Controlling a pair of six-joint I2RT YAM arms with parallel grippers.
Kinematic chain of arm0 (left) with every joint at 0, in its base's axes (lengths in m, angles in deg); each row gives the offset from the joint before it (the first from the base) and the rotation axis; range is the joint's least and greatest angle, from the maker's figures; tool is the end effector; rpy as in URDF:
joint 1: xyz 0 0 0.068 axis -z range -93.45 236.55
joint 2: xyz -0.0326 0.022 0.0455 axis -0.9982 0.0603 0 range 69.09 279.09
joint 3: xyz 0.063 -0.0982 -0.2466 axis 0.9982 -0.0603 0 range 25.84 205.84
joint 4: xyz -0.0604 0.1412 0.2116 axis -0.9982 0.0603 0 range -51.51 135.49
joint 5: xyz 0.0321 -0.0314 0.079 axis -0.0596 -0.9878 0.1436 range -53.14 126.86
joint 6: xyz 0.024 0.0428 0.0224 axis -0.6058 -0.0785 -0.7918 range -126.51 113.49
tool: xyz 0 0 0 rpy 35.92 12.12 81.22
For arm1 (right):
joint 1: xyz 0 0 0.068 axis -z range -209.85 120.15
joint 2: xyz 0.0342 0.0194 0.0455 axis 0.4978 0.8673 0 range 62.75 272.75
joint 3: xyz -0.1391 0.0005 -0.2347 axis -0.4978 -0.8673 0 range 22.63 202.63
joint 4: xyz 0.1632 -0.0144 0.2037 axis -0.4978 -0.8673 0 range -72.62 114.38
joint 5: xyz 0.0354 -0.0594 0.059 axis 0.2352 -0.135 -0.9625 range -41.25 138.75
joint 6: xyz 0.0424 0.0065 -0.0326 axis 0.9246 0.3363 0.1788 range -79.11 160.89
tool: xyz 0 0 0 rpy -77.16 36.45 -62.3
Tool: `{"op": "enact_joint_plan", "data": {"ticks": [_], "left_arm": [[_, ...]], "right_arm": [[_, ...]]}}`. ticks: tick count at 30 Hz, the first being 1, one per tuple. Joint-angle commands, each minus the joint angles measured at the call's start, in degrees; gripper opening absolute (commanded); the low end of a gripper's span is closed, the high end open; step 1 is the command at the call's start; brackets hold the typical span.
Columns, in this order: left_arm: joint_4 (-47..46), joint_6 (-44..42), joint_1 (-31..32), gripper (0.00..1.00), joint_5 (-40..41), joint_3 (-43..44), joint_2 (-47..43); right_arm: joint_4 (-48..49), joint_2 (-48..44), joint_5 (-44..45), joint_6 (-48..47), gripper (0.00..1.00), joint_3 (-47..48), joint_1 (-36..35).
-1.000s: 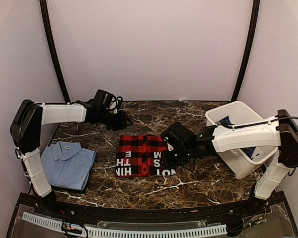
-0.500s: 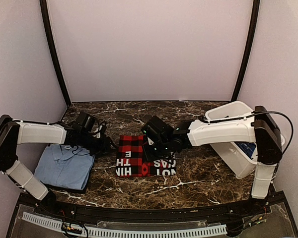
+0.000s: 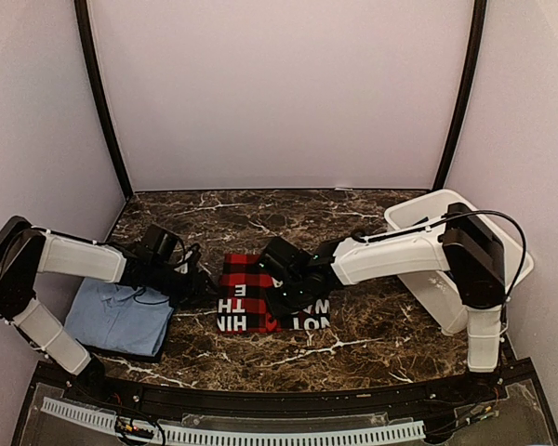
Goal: Fold and stack the long sleeve shirts
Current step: Pick up the square-folded shirt from the center of the board.
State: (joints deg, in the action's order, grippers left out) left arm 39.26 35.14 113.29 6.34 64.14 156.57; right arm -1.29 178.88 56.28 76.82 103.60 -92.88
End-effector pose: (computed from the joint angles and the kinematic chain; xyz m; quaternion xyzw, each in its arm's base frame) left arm 0.2430 -0.1428 0.1509 -0.0282 0.9104 -0.3902 0.1343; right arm 0.1967 0.3760 0.1630 -0.2102 0.9427 0.1498 0.2115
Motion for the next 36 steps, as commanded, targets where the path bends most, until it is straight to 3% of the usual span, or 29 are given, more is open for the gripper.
{"op": "enact_joint_plan", "data": {"ticks": [1, 17, 24, 31, 36], "left_arm": [[-2.01, 0.24, -0.08, 0.47, -0.97, -0.70, 2.07], [2.25, -0.61, 3.04, 0.38, 6.29, 3.43, 8.54], [0.61, 1.47, 5.67, 0.27, 6.89, 4.69, 11.58], [0.00, 3.36, 6.19, 0.02, 6.08, 6.36, 10.92], [4.57, 1.72, 6.01, 0.00, 6.84, 8.88, 7.77]], "right_arm": [[-1.03, -2.58, -0.44, 0.57, 0.34, 0.93, -0.79], [-2.49, -14.77, 4.60, 0.47, 0.36, -2.75, 0.83], [-0.16, -18.56, 4.68, 0.83, 0.36, -9.36, 3.50], [2.21, -20.45, 4.25, 0.63, 0.37, -15.12, 7.22], [3.37, -19.10, 4.72, 0.05, 0.36, -16.86, 9.25]]}}
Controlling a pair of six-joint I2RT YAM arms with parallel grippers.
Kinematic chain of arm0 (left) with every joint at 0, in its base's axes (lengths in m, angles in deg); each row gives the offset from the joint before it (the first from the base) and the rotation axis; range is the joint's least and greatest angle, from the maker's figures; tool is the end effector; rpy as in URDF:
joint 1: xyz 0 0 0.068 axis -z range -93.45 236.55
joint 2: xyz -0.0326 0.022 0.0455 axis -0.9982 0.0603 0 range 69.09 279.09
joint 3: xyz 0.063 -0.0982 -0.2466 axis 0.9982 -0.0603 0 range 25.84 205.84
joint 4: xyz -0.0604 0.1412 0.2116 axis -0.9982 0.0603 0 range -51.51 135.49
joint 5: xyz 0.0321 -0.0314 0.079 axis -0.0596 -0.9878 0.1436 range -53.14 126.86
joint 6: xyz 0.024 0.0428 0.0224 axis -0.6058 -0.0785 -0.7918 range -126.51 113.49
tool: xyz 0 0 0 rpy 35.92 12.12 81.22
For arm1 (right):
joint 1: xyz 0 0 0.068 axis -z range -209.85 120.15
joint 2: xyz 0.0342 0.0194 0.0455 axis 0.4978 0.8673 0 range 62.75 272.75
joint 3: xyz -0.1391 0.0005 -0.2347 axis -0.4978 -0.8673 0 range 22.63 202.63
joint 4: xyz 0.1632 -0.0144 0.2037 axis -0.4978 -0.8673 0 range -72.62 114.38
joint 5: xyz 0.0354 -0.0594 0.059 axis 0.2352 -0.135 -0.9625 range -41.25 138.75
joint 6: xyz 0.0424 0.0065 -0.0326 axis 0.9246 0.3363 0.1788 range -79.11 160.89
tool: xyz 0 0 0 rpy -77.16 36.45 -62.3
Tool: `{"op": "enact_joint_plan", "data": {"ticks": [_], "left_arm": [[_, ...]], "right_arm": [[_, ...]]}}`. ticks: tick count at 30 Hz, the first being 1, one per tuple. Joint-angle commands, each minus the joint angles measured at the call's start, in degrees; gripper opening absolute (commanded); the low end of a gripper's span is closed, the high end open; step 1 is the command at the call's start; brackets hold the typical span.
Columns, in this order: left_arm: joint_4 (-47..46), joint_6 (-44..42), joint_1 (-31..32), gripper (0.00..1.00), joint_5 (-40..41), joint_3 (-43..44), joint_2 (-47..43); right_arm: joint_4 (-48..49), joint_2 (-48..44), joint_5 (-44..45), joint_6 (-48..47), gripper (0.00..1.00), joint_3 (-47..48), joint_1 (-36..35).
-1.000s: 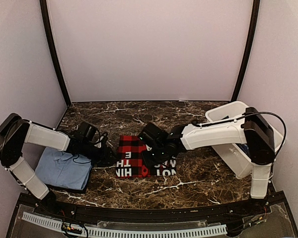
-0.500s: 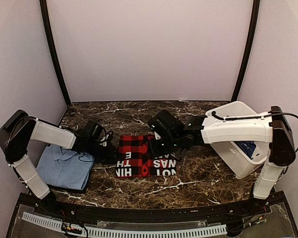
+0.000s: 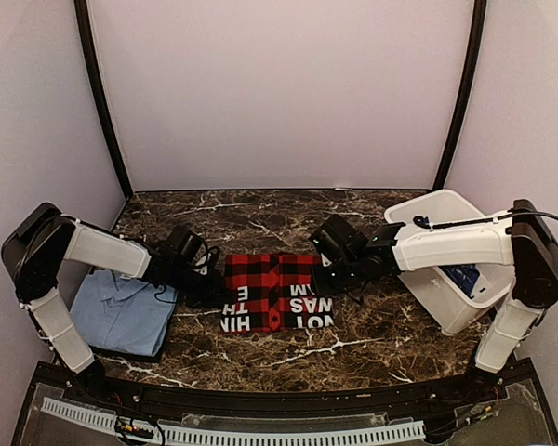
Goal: Fold and stack the long sleeve shirts
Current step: Pick up the square-folded shirt from the center of the board, then turn over the square-folded shirt at the center of the board.
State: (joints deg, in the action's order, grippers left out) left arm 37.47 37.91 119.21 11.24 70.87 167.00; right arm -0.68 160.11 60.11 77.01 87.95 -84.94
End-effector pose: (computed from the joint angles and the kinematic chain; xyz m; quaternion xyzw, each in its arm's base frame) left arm 0.2590 -0.1844 0.1324 -0.0223 0.9242 -0.3624 0.1186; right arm 0.2075 0.2849 0.2047 -0.1296 0.9459 0.1350 0.2649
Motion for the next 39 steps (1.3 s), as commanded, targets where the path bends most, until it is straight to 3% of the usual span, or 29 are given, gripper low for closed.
{"op": "enact_joint_plan", "data": {"ticks": [1, 12, 30, 39], "left_arm": [[6.90, -1.30, -0.11, 0.00, 1.98, 2.38, -3.09], [19.02, -9.49, -3.98, 0.00, 0.42, 5.76, -11.04], [32.30, -19.71, -7.18, 0.00, -2.73, 18.18, -15.84], [31.07, -19.51, -6.79, 0.00, -11.96, 27.35, -13.62]], "right_arm": [[2.64, 0.15, 1.14, -0.23, 0.36, -0.96, 1.30], [2.15, 7.33, 0.67, -0.94, 0.18, 2.90, 0.77], [1.58, 21.12, -2.26, -0.49, 0.17, 14.39, -2.41], [8.70, 32.82, -12.33, 2.86, 0.16, 28.62, -5.32]]}}
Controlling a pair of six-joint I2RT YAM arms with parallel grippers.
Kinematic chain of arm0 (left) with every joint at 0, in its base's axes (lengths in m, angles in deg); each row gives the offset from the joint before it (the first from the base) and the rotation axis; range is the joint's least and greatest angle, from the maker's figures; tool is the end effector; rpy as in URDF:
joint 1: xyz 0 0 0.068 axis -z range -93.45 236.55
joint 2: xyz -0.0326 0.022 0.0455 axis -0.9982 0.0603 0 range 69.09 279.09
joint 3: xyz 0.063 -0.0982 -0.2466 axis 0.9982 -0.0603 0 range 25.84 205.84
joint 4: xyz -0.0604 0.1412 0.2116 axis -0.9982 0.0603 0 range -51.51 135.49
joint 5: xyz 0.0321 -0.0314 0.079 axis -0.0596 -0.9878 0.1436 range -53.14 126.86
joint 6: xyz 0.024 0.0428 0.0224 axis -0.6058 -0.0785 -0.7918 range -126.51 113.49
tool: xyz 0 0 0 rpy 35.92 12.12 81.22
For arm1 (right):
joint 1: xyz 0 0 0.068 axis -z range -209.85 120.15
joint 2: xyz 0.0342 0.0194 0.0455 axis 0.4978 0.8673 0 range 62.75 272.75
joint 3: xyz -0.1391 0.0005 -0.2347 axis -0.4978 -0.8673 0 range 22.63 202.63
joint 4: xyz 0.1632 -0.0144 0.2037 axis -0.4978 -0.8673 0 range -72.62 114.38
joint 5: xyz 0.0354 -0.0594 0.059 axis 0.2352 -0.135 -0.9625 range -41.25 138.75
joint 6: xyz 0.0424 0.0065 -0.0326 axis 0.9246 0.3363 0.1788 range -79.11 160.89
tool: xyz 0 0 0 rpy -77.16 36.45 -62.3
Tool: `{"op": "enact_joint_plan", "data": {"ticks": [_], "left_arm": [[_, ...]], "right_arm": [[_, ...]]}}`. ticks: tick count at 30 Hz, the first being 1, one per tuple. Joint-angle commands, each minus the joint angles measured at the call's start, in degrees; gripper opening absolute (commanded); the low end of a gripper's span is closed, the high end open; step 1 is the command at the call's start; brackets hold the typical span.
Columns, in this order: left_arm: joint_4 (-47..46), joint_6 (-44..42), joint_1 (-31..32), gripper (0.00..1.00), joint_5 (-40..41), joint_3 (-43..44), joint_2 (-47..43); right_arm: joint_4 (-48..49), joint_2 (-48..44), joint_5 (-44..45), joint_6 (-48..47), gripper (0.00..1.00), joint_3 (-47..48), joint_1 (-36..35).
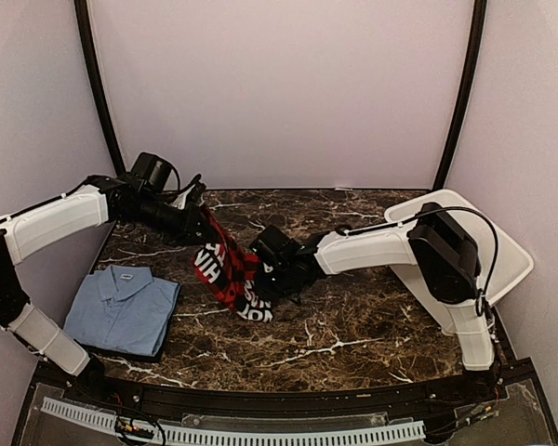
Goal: Fold and stack the long sleeve shirts
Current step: Turn over the square-folded shirt at the center of the board.
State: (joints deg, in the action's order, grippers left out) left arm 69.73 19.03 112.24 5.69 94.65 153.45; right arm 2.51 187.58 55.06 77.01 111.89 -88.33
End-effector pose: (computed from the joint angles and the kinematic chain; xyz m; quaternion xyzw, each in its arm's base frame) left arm 0.2782 -0.1544 0.2922 0.1002 0.8954 -0.3786 0.2118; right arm 0.2459 0.3932 0.1443 -0.1707 0.9433 0.1699 0.2286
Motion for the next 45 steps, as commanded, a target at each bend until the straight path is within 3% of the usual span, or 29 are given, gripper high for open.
{"op": "enact_joint_plan", "data": {"ticks": [1, 8, 17, 33, 45], "left_arm": [[-3.17, 0.60, 0.34, 0.00, -7.17, 4.56, 0.63], [-13.82, 6.63, 4.92, 0.00, -11.28, 9.84, 8.16], [-20.91, 9.11, 5.41, 0.00, -12.92, 5.29, 9.90], [-21.03, 8.47, 5.42, 0.00, -13.81, 4.92, 10.54], [-24.00, 10.25, 7.85, 0.00, -13.36, 4.07, 13.15]], "right_arm": [[7.33, 6.71, -8.77, 4.01, 0.16, 6.19, -2.29], [25.95, 12.38, -17.96, 15.20, 0.15, 9.44, -2.91], [34.12, 7.75, -18.96, 17.30, 0.15, -0.96, -1.50], [31.65, -1.34, -10.32, 15.58, 0.18, -12.68, 0.29], [20.31, -23.31, 0.96, 10.95, 0.25, -25.16, 0.49]]}}
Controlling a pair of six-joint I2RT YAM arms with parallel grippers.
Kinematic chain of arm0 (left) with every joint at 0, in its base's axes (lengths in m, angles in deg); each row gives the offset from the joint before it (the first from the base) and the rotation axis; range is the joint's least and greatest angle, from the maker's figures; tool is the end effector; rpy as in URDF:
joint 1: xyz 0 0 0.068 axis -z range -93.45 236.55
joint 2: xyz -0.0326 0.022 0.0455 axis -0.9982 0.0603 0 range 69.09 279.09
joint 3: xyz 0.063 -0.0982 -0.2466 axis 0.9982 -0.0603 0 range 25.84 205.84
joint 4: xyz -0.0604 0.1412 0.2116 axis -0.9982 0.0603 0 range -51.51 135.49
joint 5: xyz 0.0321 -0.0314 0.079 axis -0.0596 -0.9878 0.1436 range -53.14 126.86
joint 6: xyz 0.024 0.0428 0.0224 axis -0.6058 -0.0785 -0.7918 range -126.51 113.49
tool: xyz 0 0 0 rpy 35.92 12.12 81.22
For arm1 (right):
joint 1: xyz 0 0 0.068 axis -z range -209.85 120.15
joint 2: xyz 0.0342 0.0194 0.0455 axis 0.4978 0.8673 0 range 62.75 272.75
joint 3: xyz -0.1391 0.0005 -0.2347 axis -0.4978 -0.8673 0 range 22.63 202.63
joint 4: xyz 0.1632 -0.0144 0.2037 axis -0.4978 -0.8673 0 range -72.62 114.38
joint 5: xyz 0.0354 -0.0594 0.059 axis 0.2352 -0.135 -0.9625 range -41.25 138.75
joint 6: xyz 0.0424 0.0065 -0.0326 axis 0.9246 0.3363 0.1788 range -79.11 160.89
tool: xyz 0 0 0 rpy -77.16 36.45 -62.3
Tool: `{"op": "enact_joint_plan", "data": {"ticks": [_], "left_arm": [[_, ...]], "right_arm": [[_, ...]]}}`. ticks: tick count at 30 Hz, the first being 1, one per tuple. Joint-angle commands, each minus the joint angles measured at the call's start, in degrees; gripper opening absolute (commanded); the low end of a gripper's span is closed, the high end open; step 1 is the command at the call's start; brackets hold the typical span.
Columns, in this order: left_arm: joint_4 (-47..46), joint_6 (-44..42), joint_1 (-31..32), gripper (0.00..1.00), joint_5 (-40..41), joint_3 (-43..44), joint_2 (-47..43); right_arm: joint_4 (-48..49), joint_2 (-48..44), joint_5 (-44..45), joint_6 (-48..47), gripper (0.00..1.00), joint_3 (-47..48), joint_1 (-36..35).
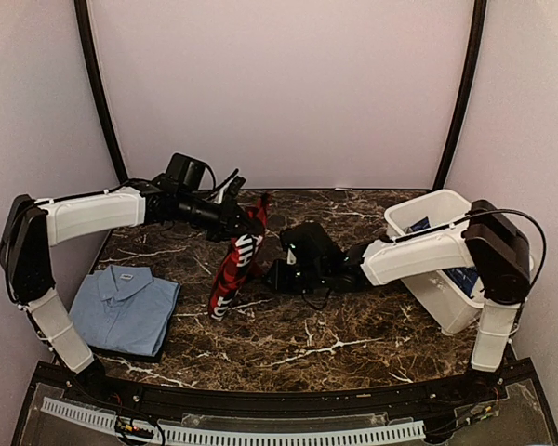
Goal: Fold and stack the long sleeve shirts
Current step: Turn over the square-folded shirt at the center of the board.
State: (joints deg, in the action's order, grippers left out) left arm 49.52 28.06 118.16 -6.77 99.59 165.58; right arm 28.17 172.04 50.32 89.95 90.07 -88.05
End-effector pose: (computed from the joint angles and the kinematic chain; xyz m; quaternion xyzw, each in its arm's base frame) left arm 0.3123 -0.2212 0.2810 0.1540 0.8231 -0.5135 0.1876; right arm 0.2201 0.3529 0.1763 -0.0657 0.8966 0.3453 0.2695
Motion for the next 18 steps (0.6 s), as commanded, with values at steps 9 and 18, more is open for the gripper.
{"op": "enact_joint_plan", "data": {"ticks": [9, 18], "left_arm": [[-16.14, 9.85, 12.02, 0.23, 0.61, 1.02, 11.64], [-14.87, 10.45, 13.55, 0.64, 6.13, 4.74, 9.91]], "right_arm": [[-19.93, -27.33, 16.65, -0.48, 0.31, -10.57, 1.38], [-23.75, -31.96, 16.27, -1.98, 0.48, -10.96, 2.75]]}}
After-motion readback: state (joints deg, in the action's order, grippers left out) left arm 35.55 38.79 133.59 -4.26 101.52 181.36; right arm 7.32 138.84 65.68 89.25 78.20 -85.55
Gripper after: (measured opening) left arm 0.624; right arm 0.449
